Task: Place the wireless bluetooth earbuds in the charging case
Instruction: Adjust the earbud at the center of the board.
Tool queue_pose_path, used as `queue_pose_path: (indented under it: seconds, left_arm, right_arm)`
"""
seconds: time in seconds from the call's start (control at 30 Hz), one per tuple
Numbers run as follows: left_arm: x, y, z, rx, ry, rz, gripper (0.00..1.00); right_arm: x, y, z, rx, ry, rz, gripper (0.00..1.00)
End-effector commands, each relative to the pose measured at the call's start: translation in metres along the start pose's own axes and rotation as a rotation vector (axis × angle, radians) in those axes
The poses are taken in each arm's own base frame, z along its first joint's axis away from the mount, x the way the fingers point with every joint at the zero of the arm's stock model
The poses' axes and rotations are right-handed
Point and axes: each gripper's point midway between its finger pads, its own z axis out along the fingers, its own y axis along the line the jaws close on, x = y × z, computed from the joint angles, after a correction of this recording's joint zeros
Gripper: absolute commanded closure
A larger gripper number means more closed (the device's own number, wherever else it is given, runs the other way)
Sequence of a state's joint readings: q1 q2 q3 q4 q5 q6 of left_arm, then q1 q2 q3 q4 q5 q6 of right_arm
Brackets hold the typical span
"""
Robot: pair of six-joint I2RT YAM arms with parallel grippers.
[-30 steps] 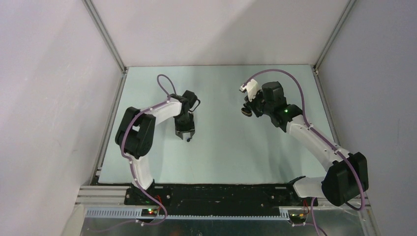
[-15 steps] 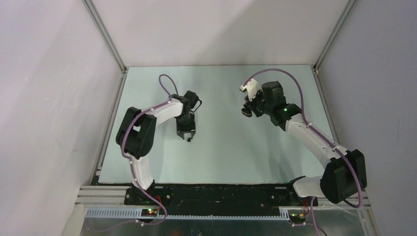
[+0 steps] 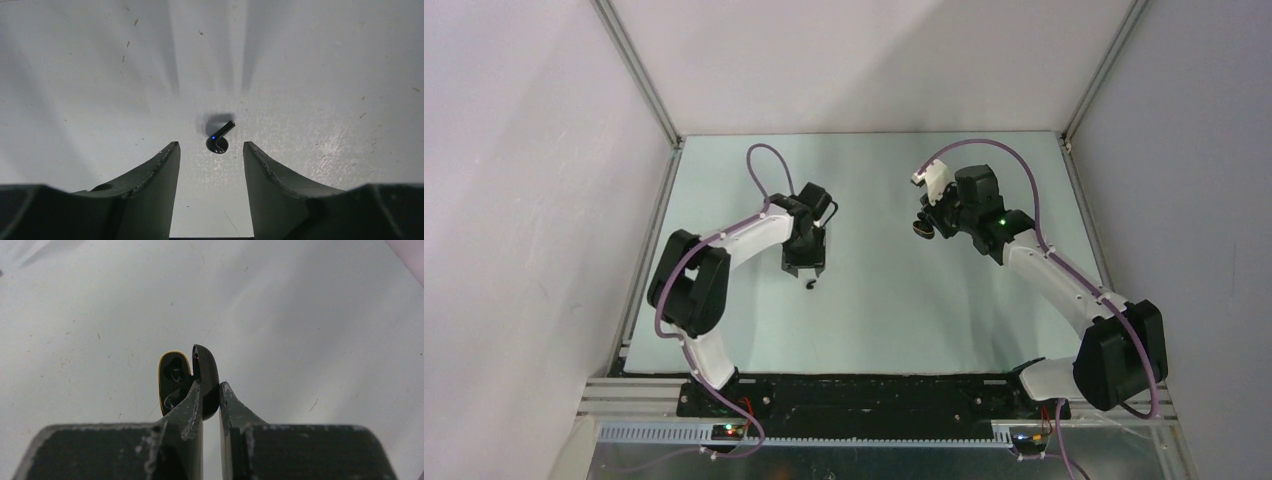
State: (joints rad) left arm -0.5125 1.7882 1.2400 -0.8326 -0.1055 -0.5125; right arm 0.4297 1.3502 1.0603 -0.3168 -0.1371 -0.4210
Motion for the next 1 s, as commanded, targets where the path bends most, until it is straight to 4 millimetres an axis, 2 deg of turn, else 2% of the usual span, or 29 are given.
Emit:
queue_pose_path:
  seconds: [0.0,0.03,0.1,0.13,0.2,0.43,0.73,0.87,0.93,0.97]
  left_arm:
    - [-0.006,-0.005,-0.013,0.034,-0.075,0.057,0.47]
    - [-0.003,-0.006,-0.013,0.043,-0.069,0.067,0.48]
    - [0.001,-0.004,-0.012,0.040,-0.061,0.073,0.56]
    - [0.004,-0.004,-0.010,0.040,-0.050,0.076,0.63]
    - [0.010,-0.003,-0.004,0.034,-0.026,0.083,0.67]
    - [0.019,-0.001,0.005,0.026,0.014,0.092,0.59]
    - [0.012,-0.013,0.018,0.037,0.036,0.124,0.59]
    - [0.015,-0.014,0.024,0.029,0.057,0.129,0.64]
    - [0.016,-0.014,0.025,0.030,0.061,0.129,0.69]
    - [0.017,-0.014,0.025,0.033,0.066,0.132,0.75]
  right_arm:
    - [-0.018,-0.007,-0.004,0.017,-0.057,0.012,1.00]
    - [-0.018,-0.006,-0.003,0.016,-0.057,0.011,1.00]
    - [-0.019,-0.006,-0.003,0.014,-0.058,0.011,1.00]
    - [-0.019,-0.006,-0.002,0.011,-0.058,0.013,1.00]
    - [-0.019,-0.005,-0.002,0.009,-0.059,0.015,1.00]
    - [-0.015,-0.004,0.000,0.003,-0.045,0.020,1.00]
    - [-0.013,-0.004,0.002,0.003,-0.039,0.028,1.00]
    - [-0.013,-0.006,0.002,0.010,-0.039,0.022,1.00]
    - [-0.013,-0.006,0.001,0.011,-0.039,0.022,1.00]
    - [-0.013,-0.006,0.001,0.011,-0.039,0.022,1.00]
